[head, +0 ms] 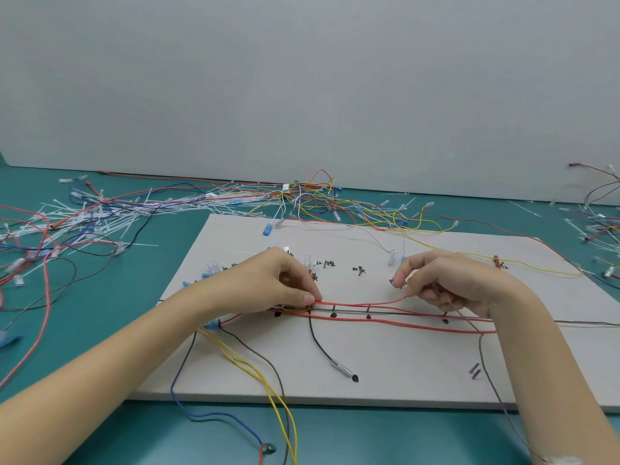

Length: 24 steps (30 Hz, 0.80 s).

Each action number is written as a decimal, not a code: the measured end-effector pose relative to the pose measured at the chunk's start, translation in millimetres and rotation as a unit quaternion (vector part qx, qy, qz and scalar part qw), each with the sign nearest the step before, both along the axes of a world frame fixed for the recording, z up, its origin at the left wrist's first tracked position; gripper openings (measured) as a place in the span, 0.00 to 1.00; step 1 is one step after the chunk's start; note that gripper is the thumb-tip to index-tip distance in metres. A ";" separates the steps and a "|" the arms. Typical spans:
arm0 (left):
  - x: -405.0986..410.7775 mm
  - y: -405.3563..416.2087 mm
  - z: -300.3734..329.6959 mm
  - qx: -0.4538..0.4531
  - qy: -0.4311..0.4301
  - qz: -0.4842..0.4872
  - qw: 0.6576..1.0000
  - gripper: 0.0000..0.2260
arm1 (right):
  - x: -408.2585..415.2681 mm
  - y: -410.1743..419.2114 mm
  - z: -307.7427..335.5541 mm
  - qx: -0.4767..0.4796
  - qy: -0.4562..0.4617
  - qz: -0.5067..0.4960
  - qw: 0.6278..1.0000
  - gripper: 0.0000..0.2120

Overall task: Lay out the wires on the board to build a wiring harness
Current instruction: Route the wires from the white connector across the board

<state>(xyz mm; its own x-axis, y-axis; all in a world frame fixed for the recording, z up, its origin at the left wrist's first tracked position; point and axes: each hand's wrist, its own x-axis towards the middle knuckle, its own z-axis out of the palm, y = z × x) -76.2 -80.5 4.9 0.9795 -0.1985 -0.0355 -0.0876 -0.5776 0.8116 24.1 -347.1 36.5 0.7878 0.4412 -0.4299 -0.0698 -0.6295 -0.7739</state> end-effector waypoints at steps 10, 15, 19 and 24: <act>1.9 0.9 -2.4 0.007 0.001 -0.012 1.000 0.07 | -3.1 3.3 -0.1 -0.033 -0.003 0.010 0.999 0.08; -1.7 -2.5 -3.5 0.006 -0.025 0.020 0.999 0.05 | -3.0 2.9 0.3 -0.036 0.002 0.013 0.999 0.07; -6.2 -4.4 -0.9 0.062 -0.084 0.015 0.994 0.06 | -2.2 4.8 -1.6 -0.039 0.005 0.002 0.999 0.07; -12.5 -14.7 -2.8 0.185 -0.160 -0.001 0.970 0.07 | -3.3 10.8 -8.0 -0.038 -0.007 -0.025 0.999 0.07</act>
<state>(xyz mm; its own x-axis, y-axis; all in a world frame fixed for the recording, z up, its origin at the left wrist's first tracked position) -88.7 -95.2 2.1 0.9518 -0.2315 0.2013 -0.3019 -0.8236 0.4802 20.8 -336.3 28.5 0.8138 0.3685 -0.4493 -0.0917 -0.6821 -0.7255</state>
